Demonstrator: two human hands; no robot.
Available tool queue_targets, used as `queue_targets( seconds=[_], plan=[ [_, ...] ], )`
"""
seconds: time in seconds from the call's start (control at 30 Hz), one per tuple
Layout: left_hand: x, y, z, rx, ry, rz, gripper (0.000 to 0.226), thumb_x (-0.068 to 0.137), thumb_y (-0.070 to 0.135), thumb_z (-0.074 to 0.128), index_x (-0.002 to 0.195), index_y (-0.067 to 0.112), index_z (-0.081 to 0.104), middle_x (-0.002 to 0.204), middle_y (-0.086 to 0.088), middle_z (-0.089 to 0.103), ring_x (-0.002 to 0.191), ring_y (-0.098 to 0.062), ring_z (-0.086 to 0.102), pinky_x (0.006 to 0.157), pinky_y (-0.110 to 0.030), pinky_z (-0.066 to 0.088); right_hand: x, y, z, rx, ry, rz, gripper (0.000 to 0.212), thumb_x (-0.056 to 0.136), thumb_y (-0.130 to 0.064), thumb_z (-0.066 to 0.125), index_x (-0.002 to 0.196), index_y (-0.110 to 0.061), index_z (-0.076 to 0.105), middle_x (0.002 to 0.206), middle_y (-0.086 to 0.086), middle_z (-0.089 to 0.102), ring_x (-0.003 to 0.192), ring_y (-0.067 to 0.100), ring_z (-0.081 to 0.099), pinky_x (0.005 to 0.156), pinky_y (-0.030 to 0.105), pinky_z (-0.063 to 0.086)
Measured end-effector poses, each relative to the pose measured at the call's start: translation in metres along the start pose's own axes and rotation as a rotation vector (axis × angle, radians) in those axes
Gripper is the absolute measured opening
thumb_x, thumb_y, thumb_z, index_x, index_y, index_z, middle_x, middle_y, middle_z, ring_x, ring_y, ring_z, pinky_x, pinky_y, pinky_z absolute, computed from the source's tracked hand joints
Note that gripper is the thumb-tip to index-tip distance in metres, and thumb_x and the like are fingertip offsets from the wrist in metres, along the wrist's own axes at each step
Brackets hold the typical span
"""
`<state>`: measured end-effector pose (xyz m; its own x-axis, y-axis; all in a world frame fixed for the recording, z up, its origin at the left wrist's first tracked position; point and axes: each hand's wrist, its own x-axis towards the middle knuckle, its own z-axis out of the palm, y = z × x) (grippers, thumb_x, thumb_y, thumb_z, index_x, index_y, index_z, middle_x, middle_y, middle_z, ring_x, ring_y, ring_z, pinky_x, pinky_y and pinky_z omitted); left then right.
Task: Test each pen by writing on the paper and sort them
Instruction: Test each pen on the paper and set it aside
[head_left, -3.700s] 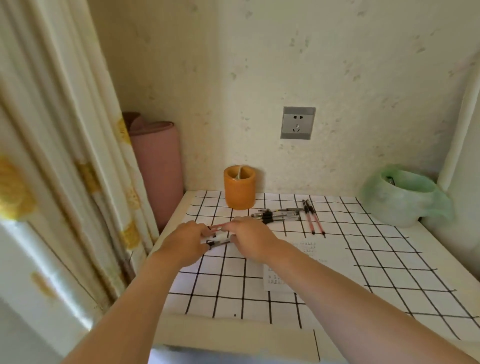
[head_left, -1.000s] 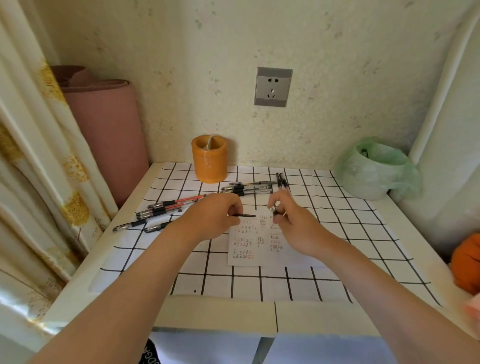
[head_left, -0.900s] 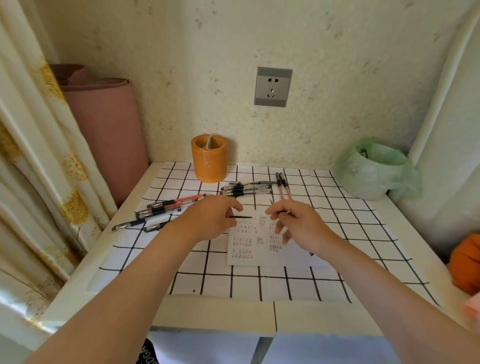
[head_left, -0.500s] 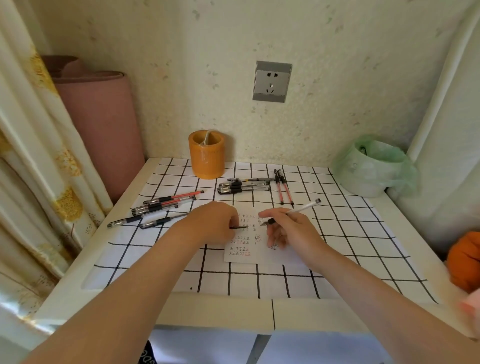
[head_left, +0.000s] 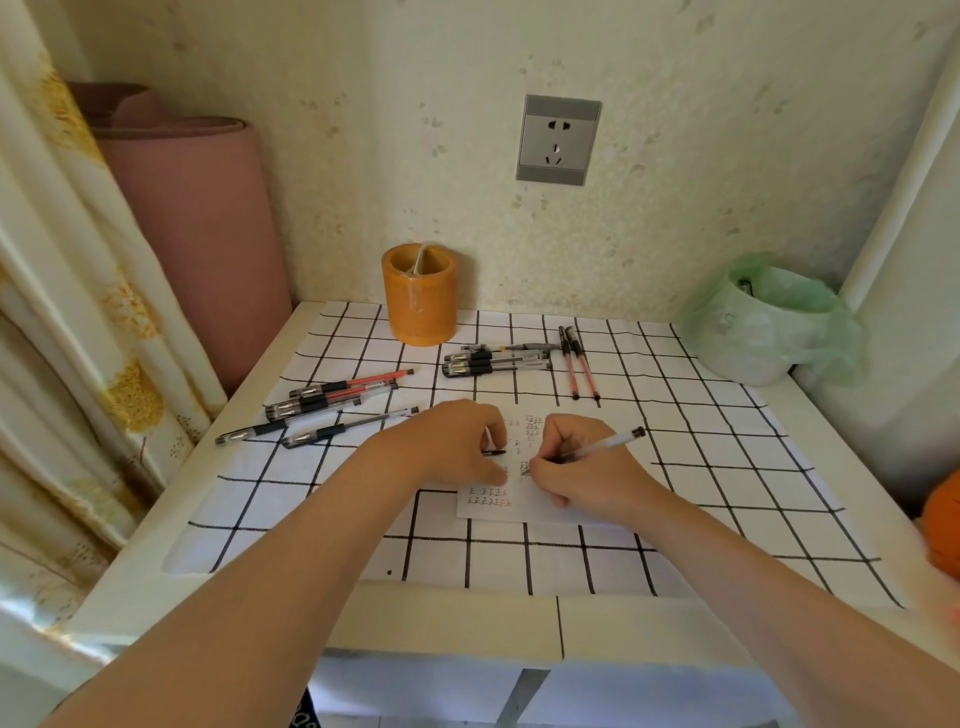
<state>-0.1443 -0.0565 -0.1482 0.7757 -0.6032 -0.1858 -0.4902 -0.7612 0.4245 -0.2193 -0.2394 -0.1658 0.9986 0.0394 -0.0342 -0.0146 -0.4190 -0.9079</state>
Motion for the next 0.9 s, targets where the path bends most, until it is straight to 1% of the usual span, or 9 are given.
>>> queue_targets(
  seconds=[0.1, 0.2, 0.33, 0.43, 0.57, 0.7, 0.8, 0.9],
  plan=[
    [0.001, 0.0, 0.0, -0.016, -0.009, -0.001, 0.039, 0.076, 0.04, 0.078, 0.108, 0.031, 0.057, 0.096, 0.014, 0.05, 0.089, -0.008, 0.053, 0.073, -0.023, 0.045, 0.002, 0.003, 0.0, -0.019, -0.004, -0.014, 0.023, 0.082, 0.0, 0.068, 0.066, -0.009, 0.053, 0.071, 0.025, 0.061, 0.052, 0.022, 0.057, 0.048, 0.031, 0.047],
    [0.002, -0.001, 0.0, -0.033, -0.019, -0.002, 0.041, 0.077, 0.04, 0.078, 0.11, 0.03, 0.057, 0.096, 0.014, 0.05, 0.086, -0.006, 0.051, 0.069, -0.021, 0.043, 0.003, 0.005, 0.0, -0.032, -0.008, -0.021, 0.021, 0.083, -0.002, 0.068, 0.068, -0.007, 0.054, 0.075, 0.027, 0.061, 0.052, 0.021, 0.057, 0.048, 0.031, 0.048],
    [0.004, -0.002, 0.0, -0.039, -0.029, -0.003, 0.042, 0.077, 0.039, 0.079, 0.112, 0.029, 0.057, 0.094, 0.015, 0.049, 0.084, -0.005, 0.049, 0.066, -0.02, 0.04, 0.005, 0.008, 0.001, -0.03, -0.014, -0.027, 0.02, 0.083, -0.002, 0.069, 0.07, -0.003, 0.054, 0.075, 0.026, 0.062, 0.053, 0.02, 0.056, 0.047, 0.028, 0.047],
    [0.005, -0.003, 0.0, -0.045, -0.029, -0.004, 0.042, 0.077, 0.04, 0.079, 0.111, 0.03, 0.056, 0.092, 0.016, 0.048, 0.082, -0.003, 0.049, 0.066, -0.02, 0.041, 0.006, 0.009, 0.001, -0.072, -0.015, -0.055, 0.018, 0.082, -0.002, 0.071, 0.071, -0.001, 0.057, 0.077, 0.019, 0.066, 0.058, 0.016, 0.058, 0.047, 0.025, 0.047],
    [0.005, -0.003, 0.0, -0.055, -0.033, -0.008, 0.042, 0.076, 0.04, 0.079, 0.11, 0.03, 0.056, 0.09, 0.017, 0.047, 0.081, -0.003, 0.048, 0.067, -0.022, 0.041, 0.007, 0.011, 0.002, -0.094, -0.014, -0.098, 0.017, 0.079, -0.002, 0.07, 0.069, -0.004, 0.057, 0.078, 0.016, 0.067, 0.066, 0.019, 0.06, 0.059, 0.034, 0.05],
    [0.004, -0.003, 0.001, -0.065, -0.032, -0.009, 0.041, 0.076, 0.039, 0.08, 0.108, 0.031, 0.056, 0.092, 0.017, 0.048, 0.084, -0.005, 0.05, 0.07, -0.023, 0.042, 0.007, 0.011, 0.002, -0.066, -0.022, -0.099, 0.02, 0.078, 0.003, 0.068, 0.066, -0.003, 0.054, 0.07, 0.011, 0.062, 0.065, 0.016, 0.057, 0.059, 0.033, 0.049],
    [0.004, -0.003, 0.001, -0.067, -0.031, -0.012, 0.041, 0.076, 0.039, 0.08, 0.107, 0.031, 0.055, 0.092, 0.016, 0.048, 0.085, -0.006, 0.05, 0.071, -0.023, 0.041, 0.006, 0.013, 0.002, -0.058, -0.01, -0.1, 0.023, 0.079, 0.002, 0.068, 0.064, -0.009, 0.054, 0.068, 0.004, 0.062, 0.064, 0.014, 0.058, 0.058, 0.031, 0.049],
    [0.005, -0.003, 0.0, -0.069, -0.034, -0.016, 0.041, 0.076, 0.039, 0.08, 0.107, 0.031, 0.055, 0.092, 0.016, 0.047, 0.084, -0.006, 0.05, 0.068, -0.022, 0.04, 0.006, 0.015, 0.001, -0.038, -0.013, -0.108, 0.023, 0.08, 0.0, 0.068, 0.064, -0.012, 0.055, 0.07, 0.006, 0.063, 0.066, 0.016, 0.06, 0.059, 0.033, 0.05]
  ],
)
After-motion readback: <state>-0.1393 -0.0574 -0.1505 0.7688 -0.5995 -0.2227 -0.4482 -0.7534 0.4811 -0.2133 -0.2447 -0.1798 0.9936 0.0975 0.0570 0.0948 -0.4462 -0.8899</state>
